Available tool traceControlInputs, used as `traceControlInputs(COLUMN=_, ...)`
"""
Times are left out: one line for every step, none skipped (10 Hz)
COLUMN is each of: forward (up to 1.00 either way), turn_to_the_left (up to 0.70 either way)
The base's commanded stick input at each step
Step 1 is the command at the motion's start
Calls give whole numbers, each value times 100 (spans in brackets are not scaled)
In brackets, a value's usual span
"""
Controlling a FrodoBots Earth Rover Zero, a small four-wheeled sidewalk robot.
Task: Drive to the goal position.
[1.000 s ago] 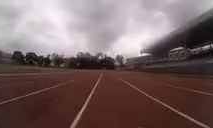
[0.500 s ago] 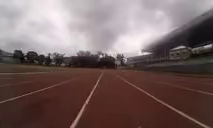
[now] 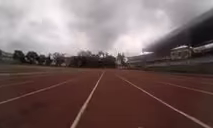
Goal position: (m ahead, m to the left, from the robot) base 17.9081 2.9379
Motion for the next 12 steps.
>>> traceControlInputs(forward=70, turn_to_the_left=0)
traceControlInputs(forward=70, turn_to_the_left=0)
traceControlInputs(forward=70, turn_to_the_left=0)
traceControlInputs(forward=70, turn_to_the_left=0)
traceControlInputs(forward=70, turn_to_the_left=0)
traceControlInputs(forward=70, turn_to_the_left=0)
traceControlInputs(forward=70, turn_to_the_left=0)
traceControlInputs(forward=70, turn_to_the_left=0)
traceControlInputs(forward=70, turn_to_the_left=0)
traceControlInputs(forward=70, turn_to_the_left=0)
traceControlInputs(forward=70, turn_to_the_left=0)
traceControlInputs(forward=70, turn_to_the_left=0)
